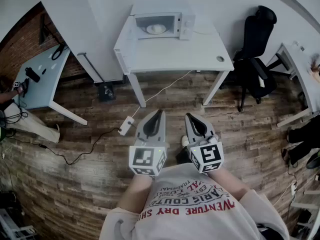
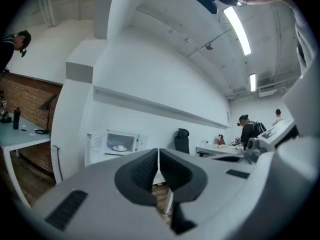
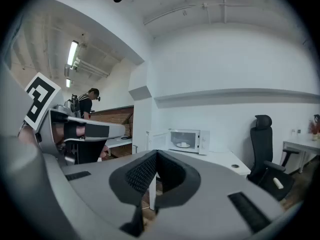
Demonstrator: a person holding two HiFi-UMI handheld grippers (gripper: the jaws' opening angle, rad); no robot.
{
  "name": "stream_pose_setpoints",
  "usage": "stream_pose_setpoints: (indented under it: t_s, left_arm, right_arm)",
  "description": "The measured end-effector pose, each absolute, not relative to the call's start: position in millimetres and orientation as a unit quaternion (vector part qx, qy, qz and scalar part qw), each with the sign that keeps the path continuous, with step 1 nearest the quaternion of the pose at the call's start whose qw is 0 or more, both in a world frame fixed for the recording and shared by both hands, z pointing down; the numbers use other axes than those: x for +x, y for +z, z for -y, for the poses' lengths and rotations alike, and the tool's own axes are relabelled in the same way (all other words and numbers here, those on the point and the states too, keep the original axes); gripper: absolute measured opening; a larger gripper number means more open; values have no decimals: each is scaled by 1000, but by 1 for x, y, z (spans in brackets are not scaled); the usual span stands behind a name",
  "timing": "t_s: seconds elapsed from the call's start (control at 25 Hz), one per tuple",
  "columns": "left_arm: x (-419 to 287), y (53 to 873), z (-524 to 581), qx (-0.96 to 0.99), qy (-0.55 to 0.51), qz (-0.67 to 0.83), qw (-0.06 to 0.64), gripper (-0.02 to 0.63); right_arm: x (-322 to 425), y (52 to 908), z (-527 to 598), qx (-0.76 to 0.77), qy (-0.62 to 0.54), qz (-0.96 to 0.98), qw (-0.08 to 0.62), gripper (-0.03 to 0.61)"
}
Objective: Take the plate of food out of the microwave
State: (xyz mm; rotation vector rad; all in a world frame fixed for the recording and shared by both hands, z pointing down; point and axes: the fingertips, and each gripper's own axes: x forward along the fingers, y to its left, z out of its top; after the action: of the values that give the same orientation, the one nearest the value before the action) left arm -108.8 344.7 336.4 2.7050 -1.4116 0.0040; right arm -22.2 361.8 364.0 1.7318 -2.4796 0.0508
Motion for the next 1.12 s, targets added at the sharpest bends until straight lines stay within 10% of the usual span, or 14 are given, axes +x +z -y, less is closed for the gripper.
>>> stream_pose_setpoints:
  t_s: [1.12]
  left_arm:
    - [-101,373,-288,869,12,484,98,14]
  right_arm:
    - [5,398,-305,573,62,815,62,3]
